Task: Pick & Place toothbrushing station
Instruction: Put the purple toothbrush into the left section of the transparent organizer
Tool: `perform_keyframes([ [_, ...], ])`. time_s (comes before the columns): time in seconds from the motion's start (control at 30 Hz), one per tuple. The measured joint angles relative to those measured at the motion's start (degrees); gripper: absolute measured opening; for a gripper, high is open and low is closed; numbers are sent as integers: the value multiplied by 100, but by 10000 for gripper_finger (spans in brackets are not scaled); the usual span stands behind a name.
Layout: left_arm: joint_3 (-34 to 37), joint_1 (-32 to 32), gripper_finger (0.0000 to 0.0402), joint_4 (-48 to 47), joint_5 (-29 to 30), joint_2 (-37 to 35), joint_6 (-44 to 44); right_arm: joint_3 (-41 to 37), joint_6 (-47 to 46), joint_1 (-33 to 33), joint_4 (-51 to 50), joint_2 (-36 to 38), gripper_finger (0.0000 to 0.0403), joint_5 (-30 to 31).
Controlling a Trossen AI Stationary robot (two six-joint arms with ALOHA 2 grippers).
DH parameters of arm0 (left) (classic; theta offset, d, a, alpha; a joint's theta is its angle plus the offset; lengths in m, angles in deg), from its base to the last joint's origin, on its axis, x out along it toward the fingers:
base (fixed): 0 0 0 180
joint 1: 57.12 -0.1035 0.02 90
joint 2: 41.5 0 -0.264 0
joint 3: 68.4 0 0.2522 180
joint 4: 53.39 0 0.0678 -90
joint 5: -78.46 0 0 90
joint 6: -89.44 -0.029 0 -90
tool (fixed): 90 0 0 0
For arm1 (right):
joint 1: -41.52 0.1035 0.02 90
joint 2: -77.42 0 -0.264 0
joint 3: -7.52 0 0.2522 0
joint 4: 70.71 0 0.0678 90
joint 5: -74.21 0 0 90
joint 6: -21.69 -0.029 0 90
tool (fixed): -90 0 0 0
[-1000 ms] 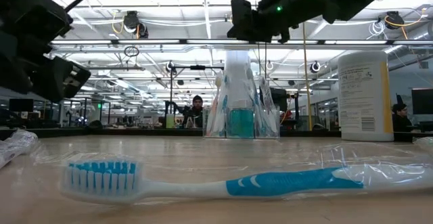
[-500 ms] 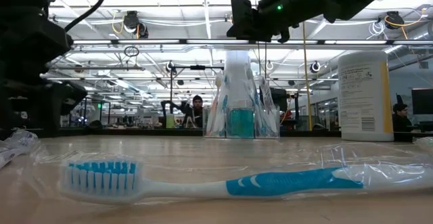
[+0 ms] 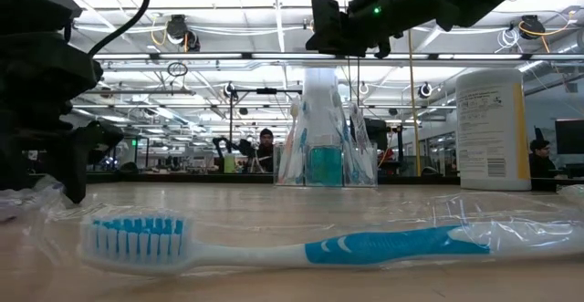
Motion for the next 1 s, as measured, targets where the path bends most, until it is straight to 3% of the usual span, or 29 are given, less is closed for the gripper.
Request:
perform_keyframes([
  [0.37,4,-2,85,226,-72,11,-330,0,-211,0,0,1,151,-4],
  [0.73,-217,-169,50,841,529,-28,-1148,0,-337,0,10,2,151,-37],
  [0.83,-480,-198,49,813,960,-28,-1642,0,-775,-42,59,4,151,-590],
  [1.0,-979,-212,49,748,1880,-33,-2906,0,-1352,-173,280,9,151,-2265],
])
